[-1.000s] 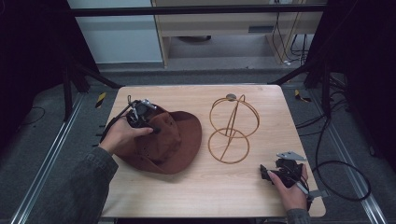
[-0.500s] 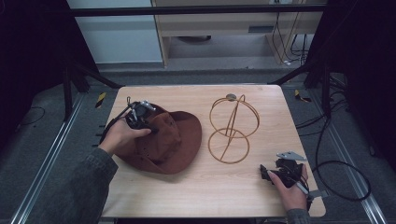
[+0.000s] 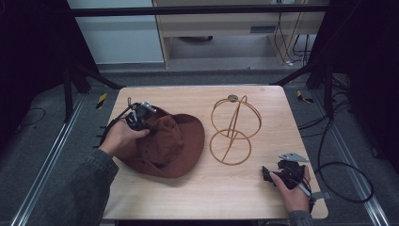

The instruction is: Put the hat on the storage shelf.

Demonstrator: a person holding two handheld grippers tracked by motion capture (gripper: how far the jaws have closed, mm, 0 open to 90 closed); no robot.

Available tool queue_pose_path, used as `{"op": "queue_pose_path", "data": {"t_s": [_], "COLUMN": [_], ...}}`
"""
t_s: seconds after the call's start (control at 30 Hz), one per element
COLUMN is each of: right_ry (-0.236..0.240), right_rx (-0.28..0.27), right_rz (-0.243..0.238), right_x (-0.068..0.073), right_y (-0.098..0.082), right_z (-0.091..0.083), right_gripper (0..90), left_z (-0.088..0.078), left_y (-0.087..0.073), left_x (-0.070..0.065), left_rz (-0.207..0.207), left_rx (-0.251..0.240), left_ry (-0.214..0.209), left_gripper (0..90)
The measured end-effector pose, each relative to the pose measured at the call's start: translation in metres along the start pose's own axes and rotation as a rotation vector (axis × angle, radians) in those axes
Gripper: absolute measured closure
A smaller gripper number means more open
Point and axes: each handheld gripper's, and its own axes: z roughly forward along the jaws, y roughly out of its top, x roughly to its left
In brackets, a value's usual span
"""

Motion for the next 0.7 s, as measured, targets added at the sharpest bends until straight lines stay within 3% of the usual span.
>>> {"op": "queue_pose_path", "data": {"t_s": [0.27,0.53,0.7], "right_ry": [0.000,0.000,0.000], "right_rx": [0.000,0.000,0.000], "right_rz": [0.000,0.000,-0.001], "right_x": [0.000,0.000,0.000], "right_y": [0.000,0.000,0.000], "right_z": [0.000,0.000,0.000], "right_gripper": [0.4,0.4,0.5], "left_z": [-0.013,-0.020,-0.030], "left_y": [-0.001,-0.002,-0.005], "left_x": [-0.003,-0.006,-0.010], "left_rz": [0.011,0.028,0.037], "left_rx": [-0.030,-0.005,-0.026], "left_ry": [0.014,0.021,0.017], "left_gripper": [88.4,88.4,88.5]}}
